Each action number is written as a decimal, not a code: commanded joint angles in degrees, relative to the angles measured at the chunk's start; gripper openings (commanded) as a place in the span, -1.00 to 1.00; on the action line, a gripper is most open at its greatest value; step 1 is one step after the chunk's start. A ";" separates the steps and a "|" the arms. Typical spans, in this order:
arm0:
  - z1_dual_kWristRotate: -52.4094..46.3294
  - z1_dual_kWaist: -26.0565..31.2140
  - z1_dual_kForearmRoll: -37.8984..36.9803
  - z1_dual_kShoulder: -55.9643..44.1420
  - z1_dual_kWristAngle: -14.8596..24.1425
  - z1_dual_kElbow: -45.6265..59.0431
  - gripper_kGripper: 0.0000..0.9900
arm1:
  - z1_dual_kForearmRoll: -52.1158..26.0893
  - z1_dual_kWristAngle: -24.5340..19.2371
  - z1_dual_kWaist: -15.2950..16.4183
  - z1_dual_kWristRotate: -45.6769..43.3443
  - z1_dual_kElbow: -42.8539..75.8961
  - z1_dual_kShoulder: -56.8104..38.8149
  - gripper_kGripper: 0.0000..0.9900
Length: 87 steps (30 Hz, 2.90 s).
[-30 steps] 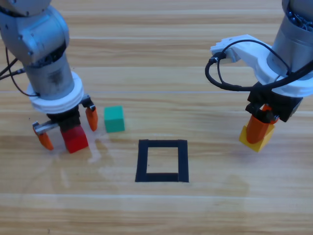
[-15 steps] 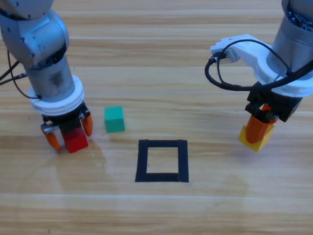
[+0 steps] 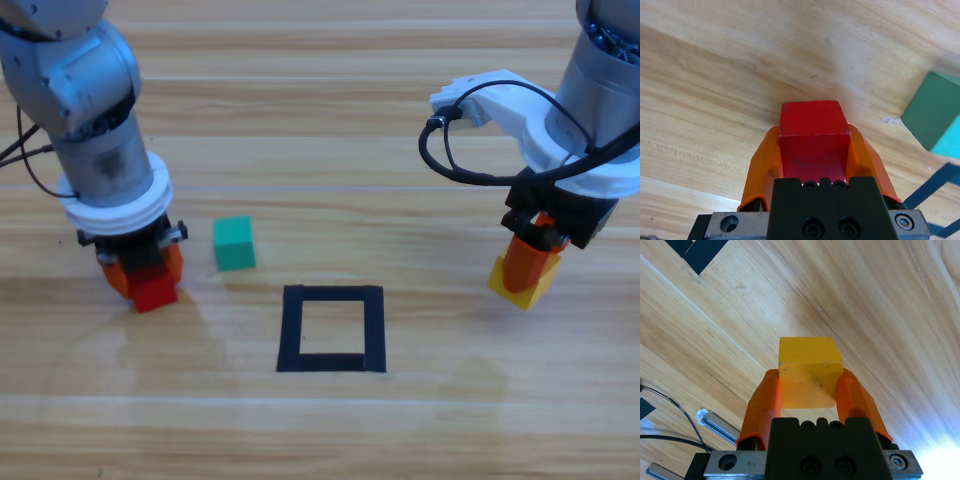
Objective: Stack the blocks in the rectangular block: red at the bottom, yellow in the middle, green on top
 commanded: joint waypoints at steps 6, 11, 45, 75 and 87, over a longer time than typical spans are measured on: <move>14.31 -5.88 8.02 -8.11 -0.15 -4.54 -1.00 | -0.93 0.02 1.62 0.17 1.78 -1.23 -0.97; 15.81 -11.07 8.63 -7.67 -0.15 -5.33 -1.00 | -0.93 0.02 1.62 0.17 1.78 -1.23 -0.97; 7.90 -22.50 8.46 11.40 -3.40 -20.01 -1.00 | -1.20 -0.07 1.62 0.26 1.69 -1.06 -0.97; 4.82 -24.08 11.36 15.44 -0.50 -25.29 -1.00 | -1.37 0.37 1.62 0.09 2.13 -1.32 -0.97; 5.00 -24.08 11.53 15.62 0.38 -26.08 -1.00 | -1.37 0.37 1.62 0.09 2.30 -1.50 -0.97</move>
